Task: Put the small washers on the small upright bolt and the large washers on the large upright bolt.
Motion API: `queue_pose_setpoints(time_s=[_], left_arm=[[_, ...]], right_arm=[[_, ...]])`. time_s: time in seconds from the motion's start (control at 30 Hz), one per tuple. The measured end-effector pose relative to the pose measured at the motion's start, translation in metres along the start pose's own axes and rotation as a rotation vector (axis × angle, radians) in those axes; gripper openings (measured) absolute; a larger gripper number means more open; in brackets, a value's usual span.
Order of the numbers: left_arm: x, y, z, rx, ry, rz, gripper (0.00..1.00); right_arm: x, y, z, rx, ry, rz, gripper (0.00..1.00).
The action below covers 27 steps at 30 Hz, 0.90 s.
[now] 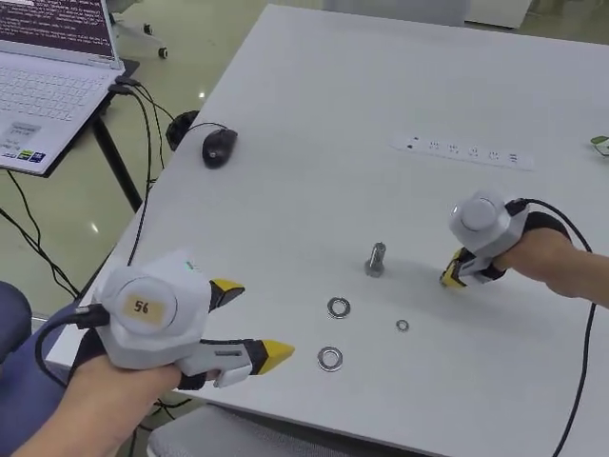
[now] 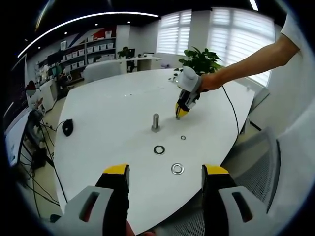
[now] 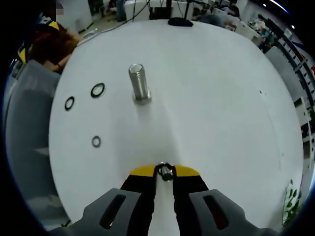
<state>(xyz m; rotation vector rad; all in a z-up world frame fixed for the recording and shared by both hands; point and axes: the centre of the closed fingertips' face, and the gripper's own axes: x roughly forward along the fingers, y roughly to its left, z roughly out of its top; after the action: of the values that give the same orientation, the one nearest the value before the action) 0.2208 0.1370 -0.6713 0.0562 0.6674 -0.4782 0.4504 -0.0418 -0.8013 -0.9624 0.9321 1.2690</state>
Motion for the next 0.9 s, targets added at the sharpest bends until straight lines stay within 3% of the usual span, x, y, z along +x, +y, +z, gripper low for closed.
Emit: queue_pose_setpoints(time_s=[0.37,0.9], left_arm=[[0.004,-0.003,0.003,0.009,0.002,-0.007,0.58],[0.009,-0.012,0.012,0.036,-0.006,-0.028,0.58]], right_arm=[[-0.006,0.002,0.001,-0.013,-0.024,-0.006,0.19],[-0.038,-0.002,-0.002,0.060,-0.118,-0.052,0.27]])
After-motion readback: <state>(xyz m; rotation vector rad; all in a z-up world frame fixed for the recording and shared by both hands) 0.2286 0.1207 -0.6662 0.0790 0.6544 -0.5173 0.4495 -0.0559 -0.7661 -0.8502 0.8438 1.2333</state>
